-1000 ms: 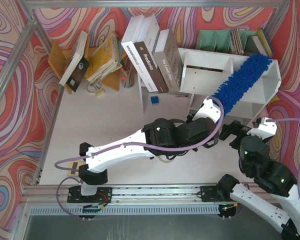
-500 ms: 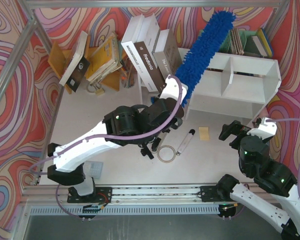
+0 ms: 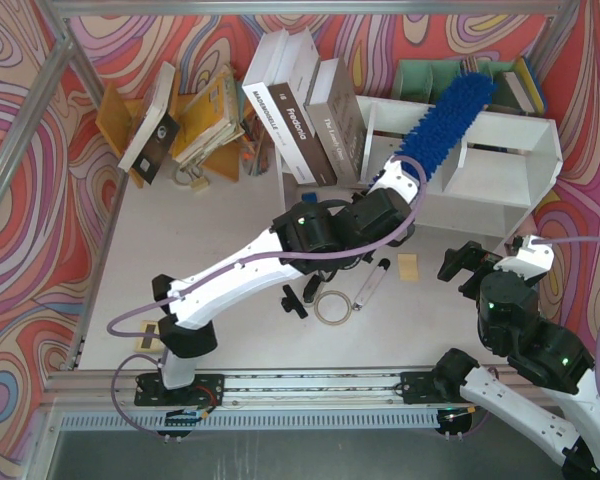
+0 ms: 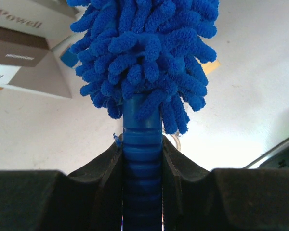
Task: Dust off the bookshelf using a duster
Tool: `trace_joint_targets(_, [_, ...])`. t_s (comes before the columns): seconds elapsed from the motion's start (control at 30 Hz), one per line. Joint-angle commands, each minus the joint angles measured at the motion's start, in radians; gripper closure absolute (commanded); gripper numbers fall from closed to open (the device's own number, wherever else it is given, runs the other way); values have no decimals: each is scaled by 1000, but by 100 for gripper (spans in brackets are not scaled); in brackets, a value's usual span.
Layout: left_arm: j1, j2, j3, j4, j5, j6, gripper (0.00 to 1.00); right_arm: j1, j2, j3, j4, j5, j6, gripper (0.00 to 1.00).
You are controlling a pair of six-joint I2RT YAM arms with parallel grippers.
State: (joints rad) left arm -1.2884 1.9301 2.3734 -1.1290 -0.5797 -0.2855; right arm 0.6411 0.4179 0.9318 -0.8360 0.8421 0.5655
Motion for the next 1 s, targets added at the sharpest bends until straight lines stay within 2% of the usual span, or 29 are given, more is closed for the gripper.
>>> trace_joint_targets(0.0, [1, 24, 87, 13, 98, 45, 100, -2, -14, -1, -9, 32, 11, 1])
trace_joint_targets(0.3, [-49, 8, 69, 71, 161, 148, 100, -1, -15, -2, -7, 38, 9, 1])
trace_joint_targets(0.57, [-61, -141, -169, 251, 296, 251, 100, -1, -13, -1, -10, 40, 12, 1])
trace_joint_targets(0.77, [-57, -305, -354, 397, 207, 285, 100, -1, -22, -1, -10, 41, 15, 1])
trace_joint_targets(0.97, [-16, -371, -427, 468, 189, 281, 100, -1, -19, -1, -10, 40, 16, 1])
